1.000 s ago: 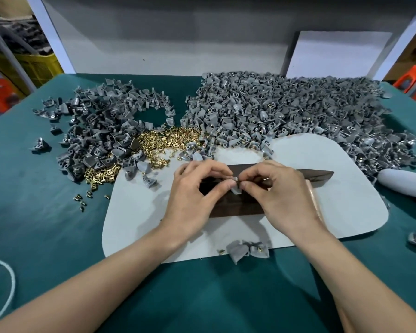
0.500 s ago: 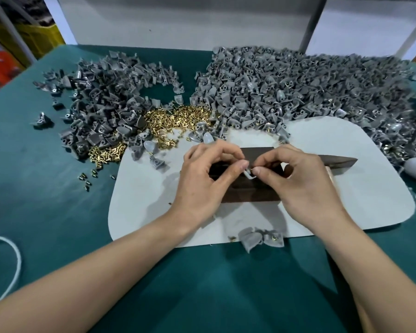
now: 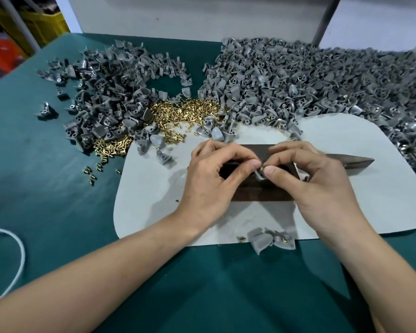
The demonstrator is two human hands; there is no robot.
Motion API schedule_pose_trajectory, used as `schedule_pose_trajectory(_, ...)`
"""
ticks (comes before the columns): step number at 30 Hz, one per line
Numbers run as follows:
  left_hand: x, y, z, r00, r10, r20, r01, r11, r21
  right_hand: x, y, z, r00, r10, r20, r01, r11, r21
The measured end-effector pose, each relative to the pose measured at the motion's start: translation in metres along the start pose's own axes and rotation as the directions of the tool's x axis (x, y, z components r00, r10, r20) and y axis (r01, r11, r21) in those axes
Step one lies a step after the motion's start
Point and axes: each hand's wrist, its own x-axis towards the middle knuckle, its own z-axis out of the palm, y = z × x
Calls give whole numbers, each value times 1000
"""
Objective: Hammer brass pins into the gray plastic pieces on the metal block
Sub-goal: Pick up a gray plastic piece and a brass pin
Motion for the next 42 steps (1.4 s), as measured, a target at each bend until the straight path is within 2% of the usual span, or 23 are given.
schedule_pose_trajectory(4, -1, 1, -1, 1000, 0, 5, 0, 1000, 8, -2, -1, 4, 999, -14, -39, 11, 997, -83)
schedule_pose_trajectory(9, -3, 2, -5, 997, 30, 71, -33, 998, 46, -4, 1, 6, 998, -26, -59, 22, 997, -71)
schedule_pose_trajectory(15, -3, -1, -4, 997, 28, 75, -33, 997, 66, 0, 11, -4, 997, 67, -34, -62, 990, 128)
schedule_pose_trajectory(23, -3, 4, -6, 990, 89, 112, -100, 990, 102, -2, 9, 3, 999, -8, -52, 5, 998, -64)
schedule_pose_trajectory(33, -4, -1, -4, 996, 39, 82, -43, 998, 48, -3, 12, -1, 994, 95, -44, -91, 992, 91)
schedule_pose_trajectory(42, -4, 0, -5, 995, 11, 98, -15, 999, 38, -2, 12, 0, 993, 111, -26, -105, 981, 164)
